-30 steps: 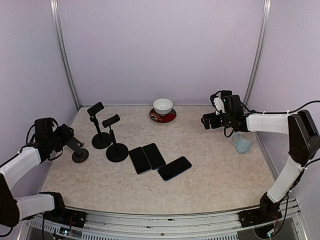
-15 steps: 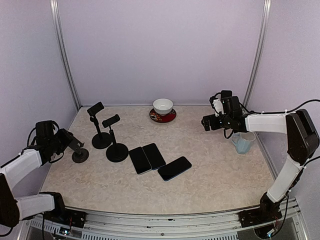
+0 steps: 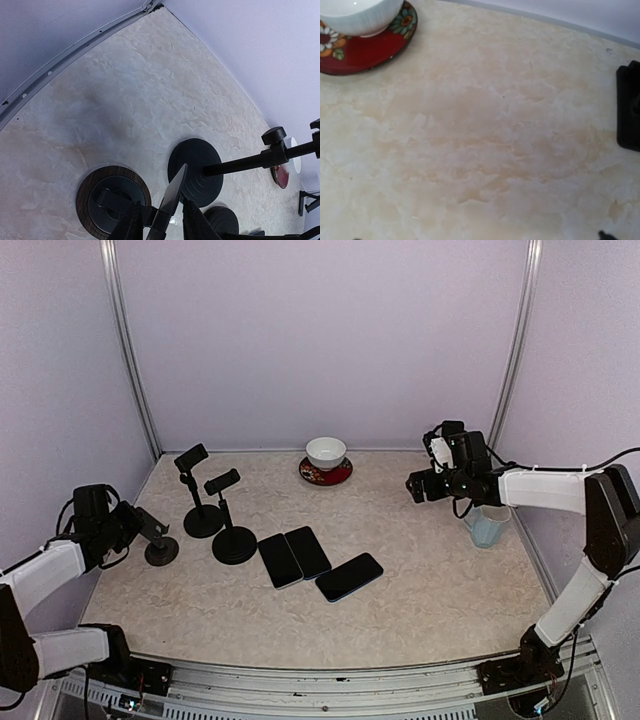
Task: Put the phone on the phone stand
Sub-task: Pick up the phone stand from the corner of the board.
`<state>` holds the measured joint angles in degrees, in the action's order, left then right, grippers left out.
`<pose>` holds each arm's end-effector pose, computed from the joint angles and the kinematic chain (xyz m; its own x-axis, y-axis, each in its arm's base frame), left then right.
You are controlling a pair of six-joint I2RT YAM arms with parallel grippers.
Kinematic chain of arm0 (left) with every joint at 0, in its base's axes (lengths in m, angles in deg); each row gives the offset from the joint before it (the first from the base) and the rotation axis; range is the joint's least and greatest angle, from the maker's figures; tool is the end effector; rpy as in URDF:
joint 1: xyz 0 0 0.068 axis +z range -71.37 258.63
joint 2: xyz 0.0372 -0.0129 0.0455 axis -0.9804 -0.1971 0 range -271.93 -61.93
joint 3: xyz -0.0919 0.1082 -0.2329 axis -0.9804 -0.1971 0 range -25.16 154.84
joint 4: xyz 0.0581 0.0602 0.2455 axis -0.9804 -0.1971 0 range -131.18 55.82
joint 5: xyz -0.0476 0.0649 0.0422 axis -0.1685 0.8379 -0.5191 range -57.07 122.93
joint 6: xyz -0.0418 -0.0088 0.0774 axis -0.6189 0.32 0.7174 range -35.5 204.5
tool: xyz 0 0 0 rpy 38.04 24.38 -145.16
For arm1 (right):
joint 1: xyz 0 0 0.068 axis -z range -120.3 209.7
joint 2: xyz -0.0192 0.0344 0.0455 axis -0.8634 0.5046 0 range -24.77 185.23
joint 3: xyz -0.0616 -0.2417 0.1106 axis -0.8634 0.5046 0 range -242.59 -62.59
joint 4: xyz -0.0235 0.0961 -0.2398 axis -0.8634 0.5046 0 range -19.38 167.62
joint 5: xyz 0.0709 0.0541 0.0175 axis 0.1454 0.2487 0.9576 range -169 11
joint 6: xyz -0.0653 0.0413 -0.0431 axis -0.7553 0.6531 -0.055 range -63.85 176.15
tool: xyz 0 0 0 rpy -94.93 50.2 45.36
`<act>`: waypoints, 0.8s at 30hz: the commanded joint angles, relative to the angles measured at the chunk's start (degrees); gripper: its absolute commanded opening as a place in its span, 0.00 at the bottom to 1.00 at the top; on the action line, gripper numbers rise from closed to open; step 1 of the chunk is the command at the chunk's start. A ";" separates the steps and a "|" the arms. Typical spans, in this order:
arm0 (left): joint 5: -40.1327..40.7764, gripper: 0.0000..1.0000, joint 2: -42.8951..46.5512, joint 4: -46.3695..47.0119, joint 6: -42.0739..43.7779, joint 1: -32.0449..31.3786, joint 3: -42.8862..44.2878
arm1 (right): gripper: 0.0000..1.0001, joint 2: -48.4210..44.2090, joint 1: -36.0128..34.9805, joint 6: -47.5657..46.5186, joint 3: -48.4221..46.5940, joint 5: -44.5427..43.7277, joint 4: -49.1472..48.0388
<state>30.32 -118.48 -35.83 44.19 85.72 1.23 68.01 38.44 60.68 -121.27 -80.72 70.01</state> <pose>0.2426 0.0267 0.1832 -0.3439 -0.6940 -0.6325 -0.4030 0.7175 -0.5681 0.3687 0.1409 0.2066 -0.5395 -0.1251 -0.8326 -0.2973 0.9535 0.0494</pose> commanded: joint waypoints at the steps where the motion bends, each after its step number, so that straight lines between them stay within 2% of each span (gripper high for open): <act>1: -0.01 0.26 0.39 2.25 0.24 0.40 -0.21 | 1.00 -2.18 -0.50 0.69 -0.28 0.70 0.75; 16: 0.00 0.17 0.57 1.83 -0.20 0.38 -0.55 | 1.00 -3.14 -0.45 0.05 -2.86 0.42 4.84; 24: -0.10 0.01 0.97 1.84 -0.53 0.38 -0.26 | 1.00 -4.09 -0.50 0.20 -2.87 0.45 4.86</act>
<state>30.17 -118.44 -35.28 43.82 85.72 1.18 65.56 38.44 60.90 -122.67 -80.12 74.21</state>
